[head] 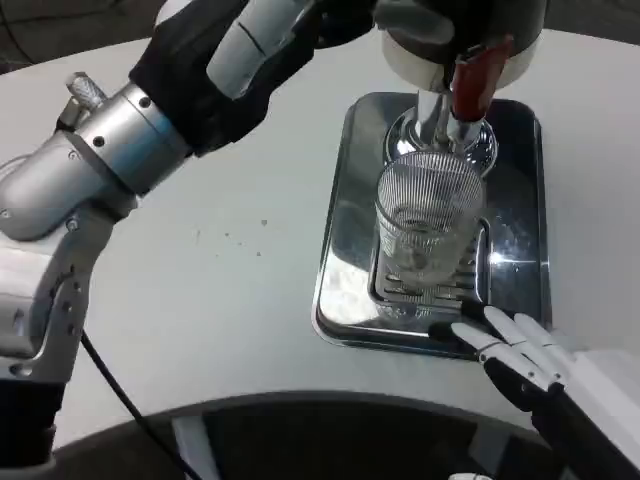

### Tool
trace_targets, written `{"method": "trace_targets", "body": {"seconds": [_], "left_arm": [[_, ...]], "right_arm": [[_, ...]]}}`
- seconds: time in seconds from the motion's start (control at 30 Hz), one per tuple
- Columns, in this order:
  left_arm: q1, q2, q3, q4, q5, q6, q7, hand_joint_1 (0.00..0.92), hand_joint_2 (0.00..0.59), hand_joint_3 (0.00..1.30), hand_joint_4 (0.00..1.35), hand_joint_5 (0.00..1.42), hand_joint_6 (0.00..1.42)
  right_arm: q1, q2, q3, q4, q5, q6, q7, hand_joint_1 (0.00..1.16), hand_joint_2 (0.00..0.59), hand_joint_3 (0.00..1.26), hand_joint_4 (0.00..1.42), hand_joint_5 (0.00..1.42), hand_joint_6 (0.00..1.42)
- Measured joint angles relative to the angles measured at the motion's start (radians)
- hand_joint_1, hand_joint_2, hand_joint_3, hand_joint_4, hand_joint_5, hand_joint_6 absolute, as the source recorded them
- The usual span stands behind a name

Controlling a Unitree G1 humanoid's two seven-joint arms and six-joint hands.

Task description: Grasp the cup under the faucet to collect the drink, then remove the cup.

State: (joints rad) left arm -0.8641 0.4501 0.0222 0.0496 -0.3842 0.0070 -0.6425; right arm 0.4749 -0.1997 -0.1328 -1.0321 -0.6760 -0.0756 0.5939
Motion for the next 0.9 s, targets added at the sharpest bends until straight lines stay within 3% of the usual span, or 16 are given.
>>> {"method": "trace_targets", "body": {"seconds": [0.37, 0.7, 0.9], "left_arm": [[-0.065, -0.061, -0.008, 0.113, 0.043, 0.032, -0.011, 0.000, 0.121, 0.19, 0.17, 0.25, 0.28], [-0.123, -0.083, -0.077, 0.246, 0.121, 0.035, -0.080, 0.000, 0.121, 0.19, 0.16, 0.25, 0.28], [-0.158, -0.101, -0.084, 0.308, 0.147, 0.000, -0.101, 0.000, 0.121, 0.19, 0.16, 0.25, 0.28]], "right_arm": [[0.006, -0.001, -0.010, 0.000, 0.001, 0.000, -0.004, 0.30, 0.421, 0.12, 0.00, 0.00, 0.00], [0.021, 0.000, -0.017, 0.000, 0.016, -0.011, -0.006, 0.30, 0.421, 0.12, 0.00, 0.00, 0.00], [0.032, 0.002, -0.018, 0.000, 0.020, -0.018, -0.007, 0.30, 0.421, 0.12, 0.00, 0.00, 0.00]]}}
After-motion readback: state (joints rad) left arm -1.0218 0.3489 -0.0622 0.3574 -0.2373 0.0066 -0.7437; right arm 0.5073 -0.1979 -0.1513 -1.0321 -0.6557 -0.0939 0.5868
